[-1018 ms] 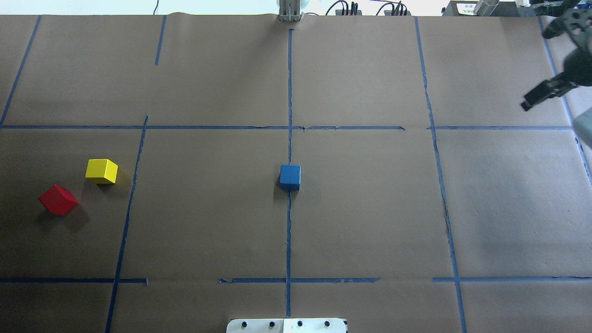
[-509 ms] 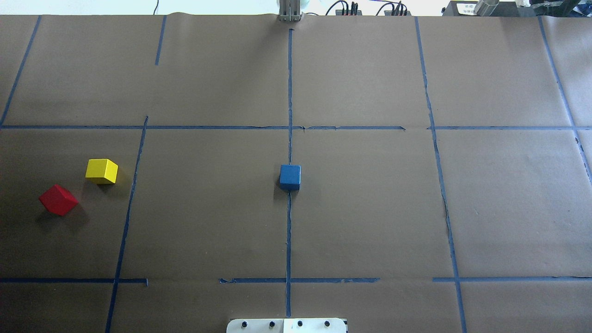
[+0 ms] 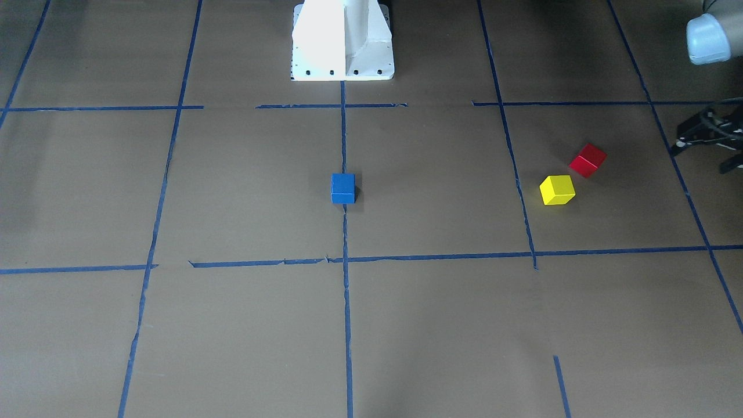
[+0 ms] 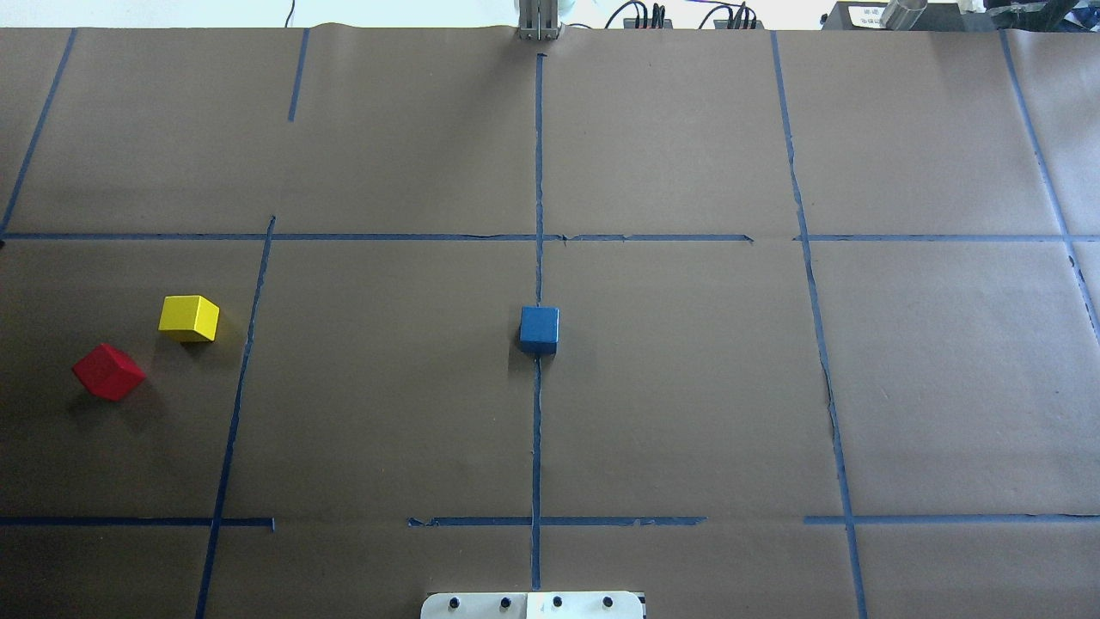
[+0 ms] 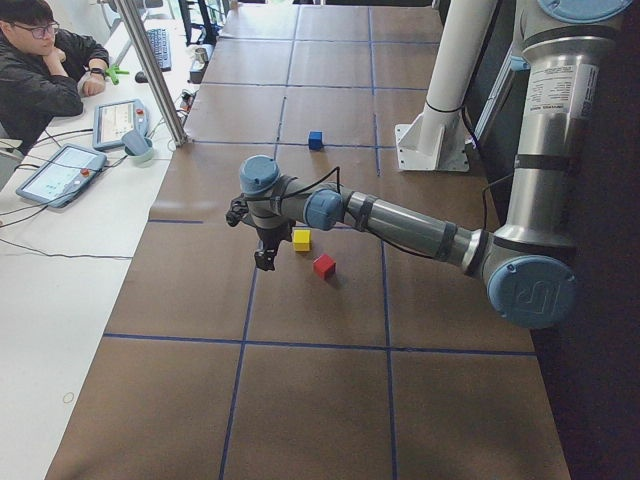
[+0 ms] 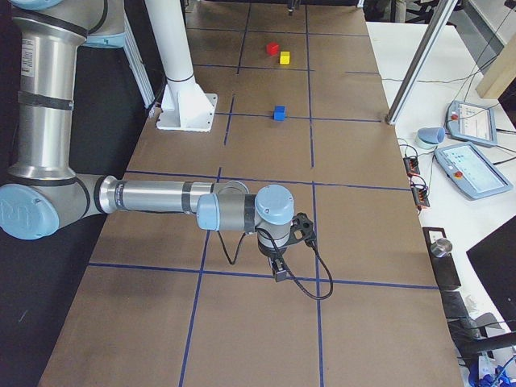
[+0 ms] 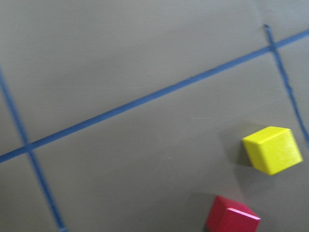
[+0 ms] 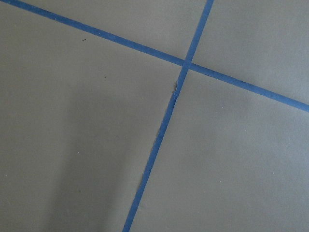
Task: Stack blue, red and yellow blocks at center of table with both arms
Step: 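Reach the left gripper down and grasp the red cube, then carry the red cube with the left gripper over the blue cube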
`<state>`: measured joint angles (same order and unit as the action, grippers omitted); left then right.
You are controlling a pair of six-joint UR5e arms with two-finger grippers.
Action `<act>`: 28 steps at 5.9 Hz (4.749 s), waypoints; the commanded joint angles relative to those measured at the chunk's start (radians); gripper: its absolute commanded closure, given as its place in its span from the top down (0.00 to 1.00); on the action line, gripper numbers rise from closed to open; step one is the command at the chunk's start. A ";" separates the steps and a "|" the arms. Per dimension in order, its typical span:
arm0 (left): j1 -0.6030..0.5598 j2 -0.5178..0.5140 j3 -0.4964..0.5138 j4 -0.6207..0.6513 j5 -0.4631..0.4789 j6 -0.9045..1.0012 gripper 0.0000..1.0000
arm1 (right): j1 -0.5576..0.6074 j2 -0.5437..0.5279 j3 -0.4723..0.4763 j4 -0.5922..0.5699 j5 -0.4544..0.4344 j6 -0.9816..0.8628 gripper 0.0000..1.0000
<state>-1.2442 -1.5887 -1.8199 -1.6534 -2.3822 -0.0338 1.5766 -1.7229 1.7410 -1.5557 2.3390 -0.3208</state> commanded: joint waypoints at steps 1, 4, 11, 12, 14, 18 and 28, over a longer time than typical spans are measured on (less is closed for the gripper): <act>0.136 0.144 -0.015 -0.343 0.027 -0.157 1.00 | 0.000 0.000 0.002 -0.001 0.000 0.005 1.00; 0.396 0.196 0.007 -0.552 0.245 -0.368 1.00 | 0.000 -0.003 -0.003 -0.001 -0.001 0.002 1.00; 0.417 0.164 0.089 -0.552 0.244 -0.360 1.00 | 0.000 -0.006 -0.005 -0.001 -0.001 -0.004 1.00; 0.440 0.153 0.103 -0.551 0.245 -0.360 1.00 | 0.000 -0.007 -0.005 -0.001 -0.001 -0.004 1.00; 0.440 0.142 0.108 -0.551 0.245 -0.360 0.25 | 0.000 -0.007 -0.005 -0.001 -0.001 -0.006 1.00; 0.416 0.141 -0.126 -0.353 0.238 -0.538 0.08 | 0.000 -0.009 -0.003 -0.001 0.000 -0.003 1.00; 0.729 -0.893 0.378 0.092 0.441 -1.141 0.10 | 0.002 -0.012 -0.006 -0.001 0.002 0.105 1.00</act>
<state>-0.5367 -2.4655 -1.4784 -1.5235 -1.9752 -1.1736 1.5785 -1.7357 1.7350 -1.5581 2.3408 -0.2149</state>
